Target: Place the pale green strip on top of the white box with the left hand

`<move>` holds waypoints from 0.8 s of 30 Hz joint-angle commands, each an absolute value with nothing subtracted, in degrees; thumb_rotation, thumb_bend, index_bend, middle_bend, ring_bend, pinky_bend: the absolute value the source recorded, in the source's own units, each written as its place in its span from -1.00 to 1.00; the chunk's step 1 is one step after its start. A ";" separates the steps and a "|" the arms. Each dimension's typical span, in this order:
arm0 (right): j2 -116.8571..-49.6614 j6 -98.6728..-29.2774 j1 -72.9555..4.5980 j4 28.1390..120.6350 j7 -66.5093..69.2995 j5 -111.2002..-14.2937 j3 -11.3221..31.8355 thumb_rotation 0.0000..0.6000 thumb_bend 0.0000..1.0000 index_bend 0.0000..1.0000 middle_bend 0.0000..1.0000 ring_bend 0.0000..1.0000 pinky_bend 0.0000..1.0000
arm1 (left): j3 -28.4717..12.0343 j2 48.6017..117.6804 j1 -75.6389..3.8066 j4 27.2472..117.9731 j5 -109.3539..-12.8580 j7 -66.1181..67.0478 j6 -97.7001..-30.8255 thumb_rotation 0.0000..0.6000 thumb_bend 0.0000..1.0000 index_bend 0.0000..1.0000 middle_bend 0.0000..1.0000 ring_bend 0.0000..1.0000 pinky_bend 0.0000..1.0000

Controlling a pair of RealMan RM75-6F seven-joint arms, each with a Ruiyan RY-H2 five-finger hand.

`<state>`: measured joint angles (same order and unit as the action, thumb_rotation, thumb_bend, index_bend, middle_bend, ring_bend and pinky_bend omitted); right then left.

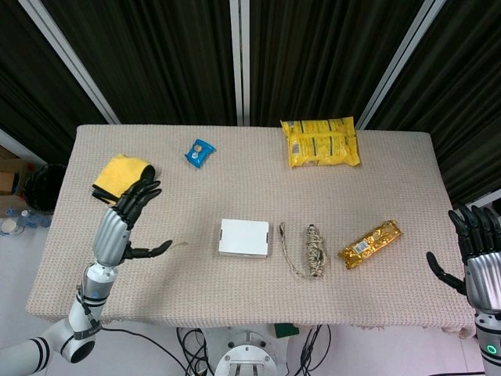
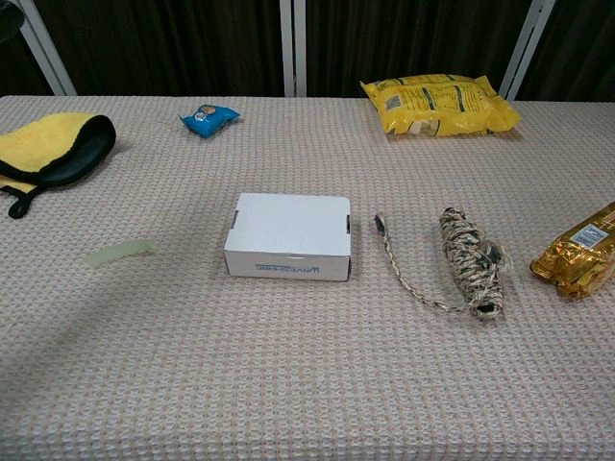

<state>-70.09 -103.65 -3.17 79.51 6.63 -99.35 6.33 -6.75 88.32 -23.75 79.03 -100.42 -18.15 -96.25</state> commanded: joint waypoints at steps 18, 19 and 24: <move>-69.89 -103.70 -2.74 78.76 8.53 -98.22 5.72 0.82 -0.44 -1.00 -1.00 -1.00 -1.00 | -2.07 90.78 -22.76 82.56 -90.79 -1.48 -80.78 0.11 -0.57 -0.37 -0.64 -0.82 -0.62; -69.89 -103.72 -2.70 78.75 8.62 -98.15 5.71 0.82 -0.44 -1.00 -1.00 -1.00 -1.00 | -1.87 91.56 -22.75 81.81 -90.55 -0.57 -80.29 0.11 -0.55 -0.34 -0.64 -0.82 -0.62; -69.86 -104.32 -2.45 78.74 9.04 -97.84 5.88 0.82 -0.44 -1.00 -1.00 -1.00 -1.00 | -1.55 95.12 -22.87 78.09 -88.32 3.62 -77.06 0.12 -0.53 -0.33 -0.63 -0.82 -0.62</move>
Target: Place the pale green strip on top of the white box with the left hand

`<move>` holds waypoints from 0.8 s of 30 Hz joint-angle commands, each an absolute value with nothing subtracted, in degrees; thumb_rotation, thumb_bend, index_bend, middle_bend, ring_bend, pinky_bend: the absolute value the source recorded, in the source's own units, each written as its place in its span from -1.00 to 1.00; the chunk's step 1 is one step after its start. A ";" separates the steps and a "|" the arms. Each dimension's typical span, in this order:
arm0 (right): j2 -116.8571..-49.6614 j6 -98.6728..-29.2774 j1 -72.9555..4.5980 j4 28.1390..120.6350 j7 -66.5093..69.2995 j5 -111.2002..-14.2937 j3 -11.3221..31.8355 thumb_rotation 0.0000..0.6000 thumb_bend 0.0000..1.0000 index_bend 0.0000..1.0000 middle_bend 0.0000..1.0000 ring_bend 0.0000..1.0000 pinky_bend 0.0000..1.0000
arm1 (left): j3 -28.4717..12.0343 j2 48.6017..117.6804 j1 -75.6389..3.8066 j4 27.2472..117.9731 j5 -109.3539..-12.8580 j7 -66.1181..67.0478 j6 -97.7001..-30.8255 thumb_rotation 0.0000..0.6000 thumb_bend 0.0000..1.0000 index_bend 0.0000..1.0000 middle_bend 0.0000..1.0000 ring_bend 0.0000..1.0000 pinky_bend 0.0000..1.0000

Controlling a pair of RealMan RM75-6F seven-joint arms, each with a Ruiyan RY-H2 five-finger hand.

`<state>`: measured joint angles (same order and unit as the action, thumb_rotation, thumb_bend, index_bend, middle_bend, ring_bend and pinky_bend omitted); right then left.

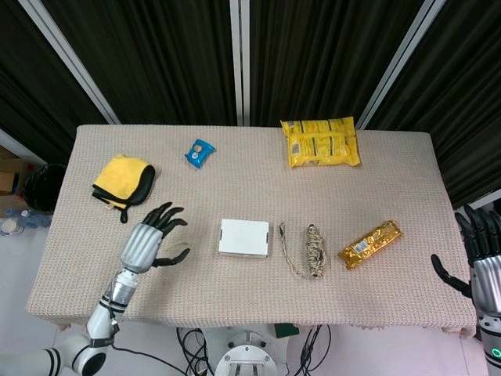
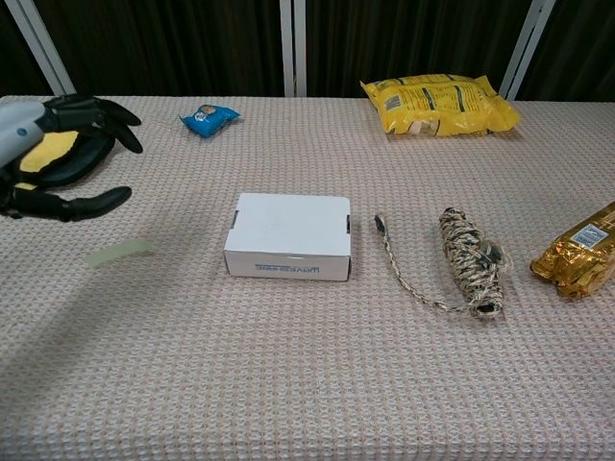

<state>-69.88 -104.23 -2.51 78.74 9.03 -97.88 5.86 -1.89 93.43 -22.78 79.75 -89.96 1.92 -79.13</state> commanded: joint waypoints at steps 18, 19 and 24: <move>-70.22 -104.09 -2.22 78.50 8.49 -97.04 5.87 0.82 -0.44 -1.00 -1.00 -1.00 -1.00 | -2.54 98.81 -24.02 70.98 -83.15 5.37 -69.78 0.17 -0.44 -0.16 -0.53 -0.82 -0.62; -70.22 -104.06 -2.24 78.55 8.38 -97.06 5.86 0.82 -0.44 -1.00 -1.00 -1.00 -1.00 | -2.56 98.87 -24.00 70.81 -82.90 5.26 -69.51 0.18 -0.44 -0.15 -0.52 -0.82 -0.62; -70.31 -103.69 -2.32 78.73 7.86 -97.02 5.77 0.83 -0.43 -1.00 -1.00 -1.00 -1.00 | -2.41 99.09 -23.94 69.77 -82.17 5.15 -68.37 0.22 -0.43 -0.13 -0.50 -0.81 -0.62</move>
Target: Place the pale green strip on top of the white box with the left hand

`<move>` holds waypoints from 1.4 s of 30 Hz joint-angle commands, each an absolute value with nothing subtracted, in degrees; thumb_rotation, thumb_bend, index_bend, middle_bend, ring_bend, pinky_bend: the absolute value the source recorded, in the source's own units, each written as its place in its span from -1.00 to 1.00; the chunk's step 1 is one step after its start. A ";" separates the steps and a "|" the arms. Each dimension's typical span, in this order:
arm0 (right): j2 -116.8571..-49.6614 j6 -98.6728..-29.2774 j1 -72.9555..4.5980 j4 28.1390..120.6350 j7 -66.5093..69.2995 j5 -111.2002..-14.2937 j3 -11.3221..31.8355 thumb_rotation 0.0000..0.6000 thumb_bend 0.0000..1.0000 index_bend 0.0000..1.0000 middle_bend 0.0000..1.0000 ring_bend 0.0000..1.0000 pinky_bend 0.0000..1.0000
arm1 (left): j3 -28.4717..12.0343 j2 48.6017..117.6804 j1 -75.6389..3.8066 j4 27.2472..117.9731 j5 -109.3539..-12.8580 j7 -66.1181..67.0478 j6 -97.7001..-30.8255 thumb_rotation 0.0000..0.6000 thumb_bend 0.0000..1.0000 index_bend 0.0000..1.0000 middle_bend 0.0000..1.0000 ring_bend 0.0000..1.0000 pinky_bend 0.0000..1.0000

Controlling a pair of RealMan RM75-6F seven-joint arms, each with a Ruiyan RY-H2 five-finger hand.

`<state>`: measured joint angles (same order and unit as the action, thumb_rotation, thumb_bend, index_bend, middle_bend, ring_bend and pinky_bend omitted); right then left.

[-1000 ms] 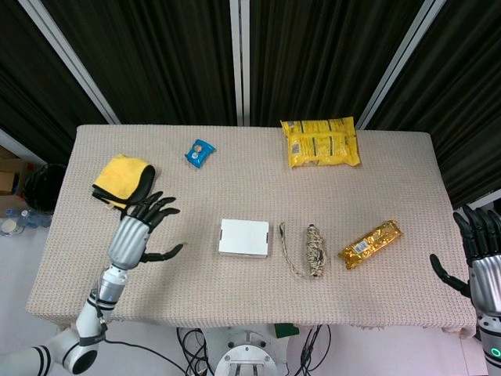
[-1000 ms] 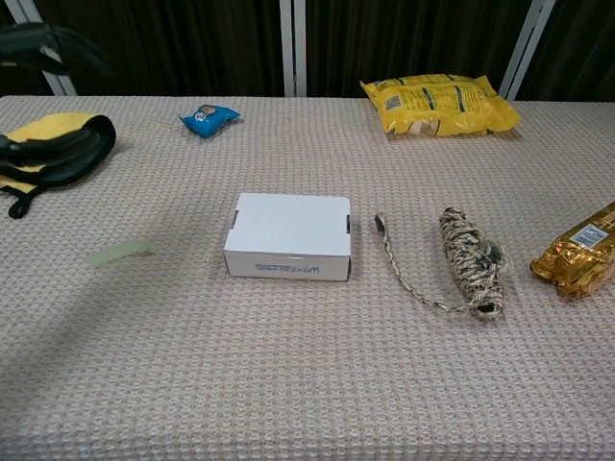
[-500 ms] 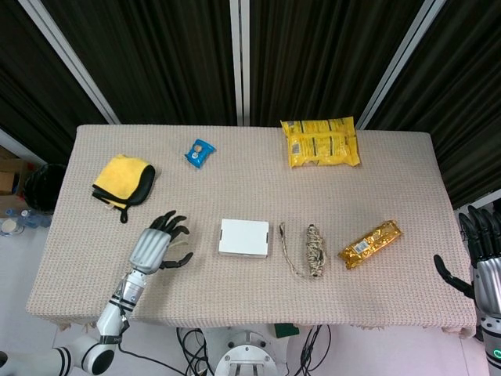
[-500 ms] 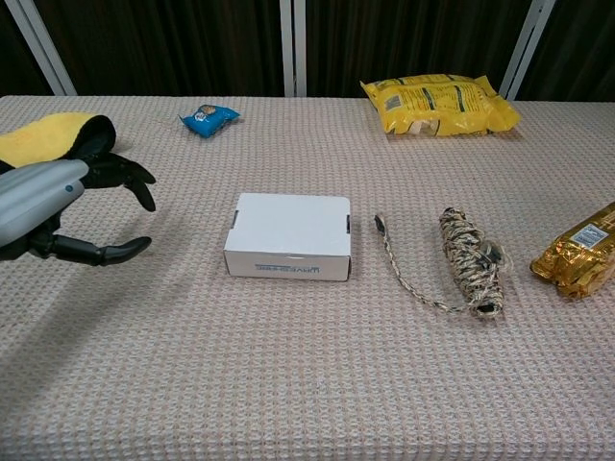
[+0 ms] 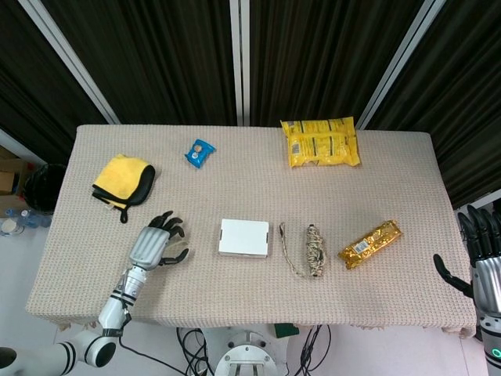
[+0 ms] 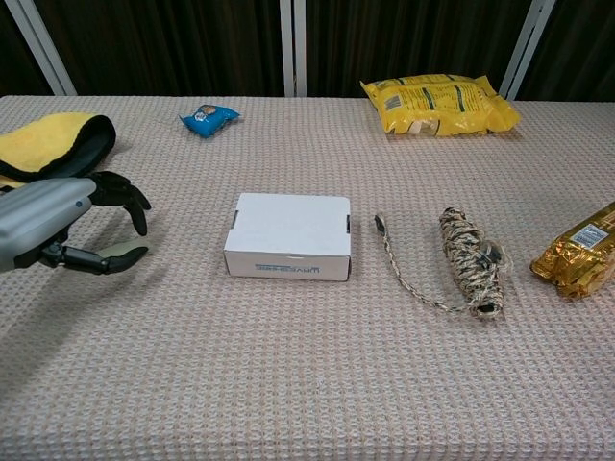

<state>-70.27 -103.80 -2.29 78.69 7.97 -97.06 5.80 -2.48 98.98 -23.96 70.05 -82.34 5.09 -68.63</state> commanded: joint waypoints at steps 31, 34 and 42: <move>-70.08 -103.26 -2.59 78.78 6.75 -98.14 5.04 0.82 -0.45 -1.00 -1.00 -1.00 -1.00 | -2.54 99.51 -23.46 68.34 -82.03 5.02 -68.25 0.88 -0.39 -0.01 -0.46 -0.80 -0.62; -70.07 -103.23 -2.61 78.90 6.62 -98.14 5.04 0.82 -0.45 -1.00 -1.00 -1.00 -1.00 | -2.63 99.46 -23.47 68.39 -82.22 4.78 -68.49 0.89 -0.39 0.01 -0.45 -0.79 -0.62; -70.14 -103.04 -2.71 79.22 6.28 -98.08 5.04 0.82 -0.45 -1.00 -1.00 -1.00 -1.00 | -2.74 99.12 -23.54 68.58 -82.38 4.15 -68.45 0.91 -0.39 0.03 -0.44 -0.79 -0.62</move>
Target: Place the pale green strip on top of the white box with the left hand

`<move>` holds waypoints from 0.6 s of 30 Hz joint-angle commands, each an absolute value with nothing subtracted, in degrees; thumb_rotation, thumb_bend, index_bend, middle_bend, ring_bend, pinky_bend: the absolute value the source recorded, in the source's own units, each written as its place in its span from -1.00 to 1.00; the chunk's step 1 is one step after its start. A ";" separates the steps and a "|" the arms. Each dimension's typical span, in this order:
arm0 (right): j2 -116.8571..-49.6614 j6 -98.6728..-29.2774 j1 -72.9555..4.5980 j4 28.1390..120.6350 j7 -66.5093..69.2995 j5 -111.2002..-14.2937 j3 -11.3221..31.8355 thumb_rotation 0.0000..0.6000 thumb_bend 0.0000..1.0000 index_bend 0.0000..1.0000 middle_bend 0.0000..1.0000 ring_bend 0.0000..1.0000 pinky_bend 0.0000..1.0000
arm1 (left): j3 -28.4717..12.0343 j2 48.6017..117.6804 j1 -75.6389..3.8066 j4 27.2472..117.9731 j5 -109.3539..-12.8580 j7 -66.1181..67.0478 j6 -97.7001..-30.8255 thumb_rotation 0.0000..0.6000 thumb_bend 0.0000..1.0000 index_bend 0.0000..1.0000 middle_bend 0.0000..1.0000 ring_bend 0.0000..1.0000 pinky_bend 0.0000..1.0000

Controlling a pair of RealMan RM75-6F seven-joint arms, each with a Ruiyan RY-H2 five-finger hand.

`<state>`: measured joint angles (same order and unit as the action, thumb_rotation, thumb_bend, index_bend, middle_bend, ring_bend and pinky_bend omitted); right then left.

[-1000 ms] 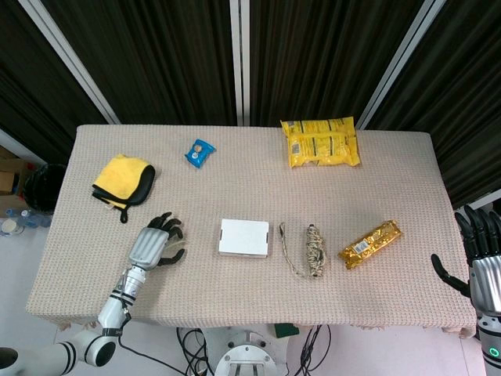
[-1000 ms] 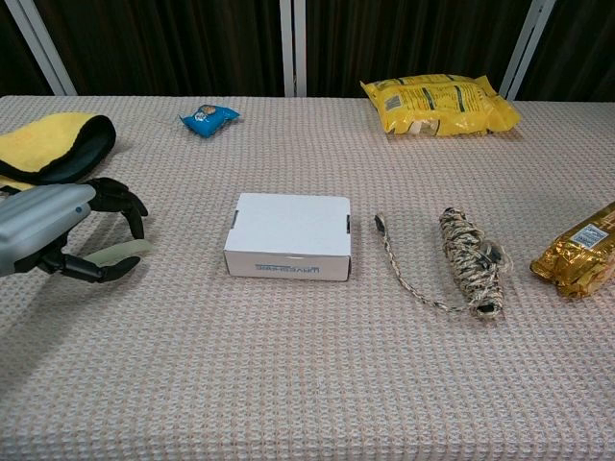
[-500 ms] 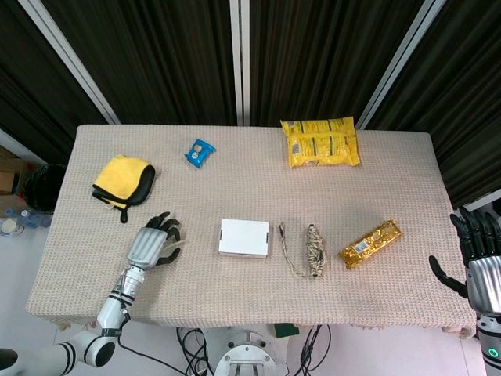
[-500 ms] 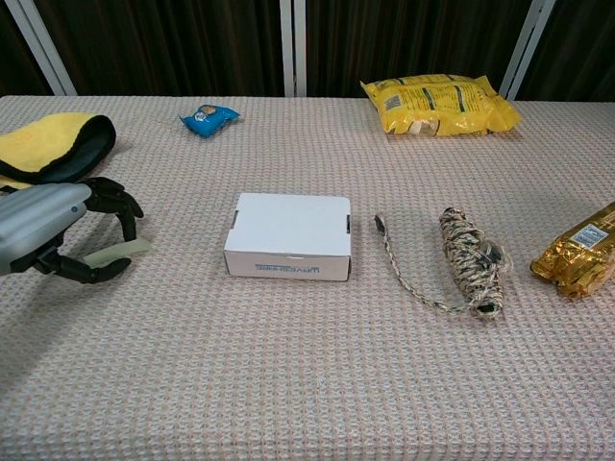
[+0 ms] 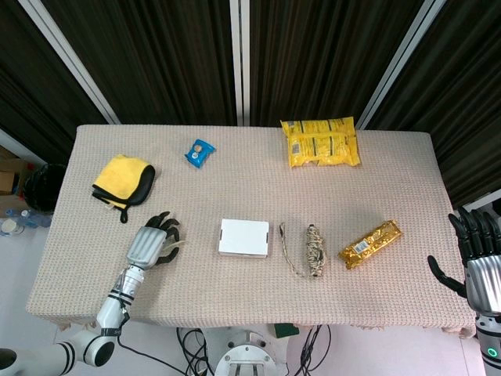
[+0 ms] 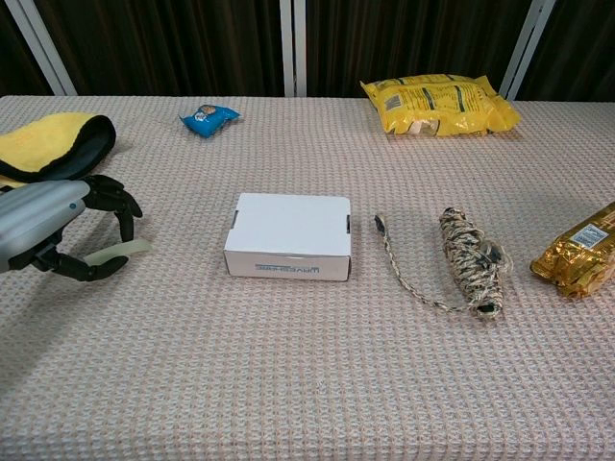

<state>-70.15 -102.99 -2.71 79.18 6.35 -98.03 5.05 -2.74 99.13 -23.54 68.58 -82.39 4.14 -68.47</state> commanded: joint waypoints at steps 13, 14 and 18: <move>-70.12 -103.04 -2.58 79.31 6.18 -97.93 4.98 0.82 -0.45 -1.00 -1.00 -1.00 -1.00 | -2.97 99.31 -23.60 68.40 -82.24 4.04 -68.36 0.93 -0.29 0.10 -0.42 -0.79 -0.62; -70.13 -103.01 -2.58 79.28 6.21 -97.90 4.98 0.82 -0.45 -1.00 -1.00 -1.00 -1.00 | -3.00 99.34 -23.60 68.39 -82.23 3.99 -68.38 0.93 -0.28 0.11 -0.41 -0.79 -0.62; -70.19 -102.82 -2.61 79.11 6.32 -97.72 4.99 0.82 -0.45 -1.00 -1.00 -1.00 -1.00 | -3.03 99.39 -23.63 68.28 -82.19 3.94 -68.32 0.93 -0.24 0.12 -0.41 -0.79 -0.62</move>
<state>-70.19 -102.84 -2.60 79.12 6.31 -97.73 4.98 -3.03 99.39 -23.63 68.28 -82.20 3.94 -68.32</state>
